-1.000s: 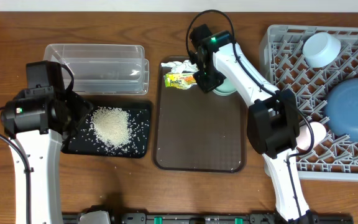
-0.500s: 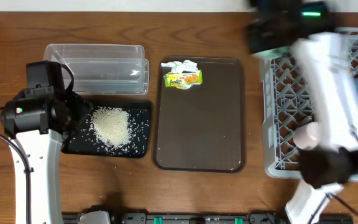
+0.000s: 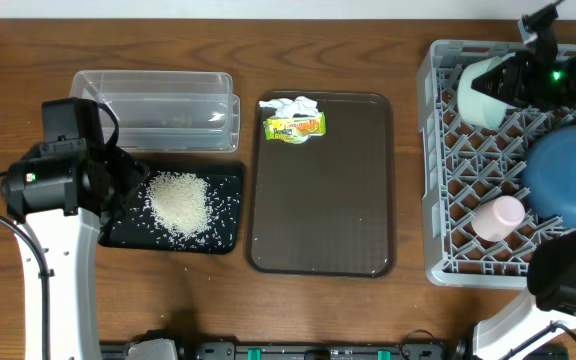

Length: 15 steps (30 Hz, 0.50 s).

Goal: Sort waste into correct bins and load items into the dishwasher rack
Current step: 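Carry the mint-green bowl with the right gripper into the rack's upper area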

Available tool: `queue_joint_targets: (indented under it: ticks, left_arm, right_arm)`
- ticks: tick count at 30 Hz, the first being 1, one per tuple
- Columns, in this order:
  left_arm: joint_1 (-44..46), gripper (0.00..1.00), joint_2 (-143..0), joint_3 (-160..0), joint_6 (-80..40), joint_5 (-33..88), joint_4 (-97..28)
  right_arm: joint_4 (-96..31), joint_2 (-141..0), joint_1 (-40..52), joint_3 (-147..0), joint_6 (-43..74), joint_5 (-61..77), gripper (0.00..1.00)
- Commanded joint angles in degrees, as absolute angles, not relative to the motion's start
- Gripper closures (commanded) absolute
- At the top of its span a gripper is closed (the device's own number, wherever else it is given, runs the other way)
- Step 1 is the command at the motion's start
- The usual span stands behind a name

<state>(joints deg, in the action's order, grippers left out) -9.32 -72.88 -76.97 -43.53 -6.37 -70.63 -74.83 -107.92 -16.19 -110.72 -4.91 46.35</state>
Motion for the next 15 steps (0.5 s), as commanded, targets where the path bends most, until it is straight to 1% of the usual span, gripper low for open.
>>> queue_joint_targets:
  ticks: [1,5,8,11,15]
  left_arm:
    - [-9.6,0.12,-73.0,-77.8,-44.0,-6.9,-70.9]
    - [-9.6,0.12,-73.0,-77.8,-44.0,-6.9,-70.9]
    - [-9.6,0.12,-73.0,-77.8,-44.0,-6.9,-70.9]
    - [-9.6,0.12,-73.0,-77.8,-44.0,-6.9,-70.9]
    - [-9.6,0.12,-73.0,-77.8,-44.0,-6.9,-70.9]
  right_arm:
    - [-70.6,-108.1,-18.2,-104.4,-7.6,62.8,0.99]
    - [-61.1,-108.1,-20.1,-96.1,-7.6,74.1,0.99]
    - [-55.5,-108.1,-21.1,-91.6,-7.3,78.7,0.99]
    - [-51.8,-108.1,-21.3,-88.1,-7.3,80.5,0.99]
    - [-47.4,-108.1,-21.6,-84.1,-4.9,78.3,0.99]
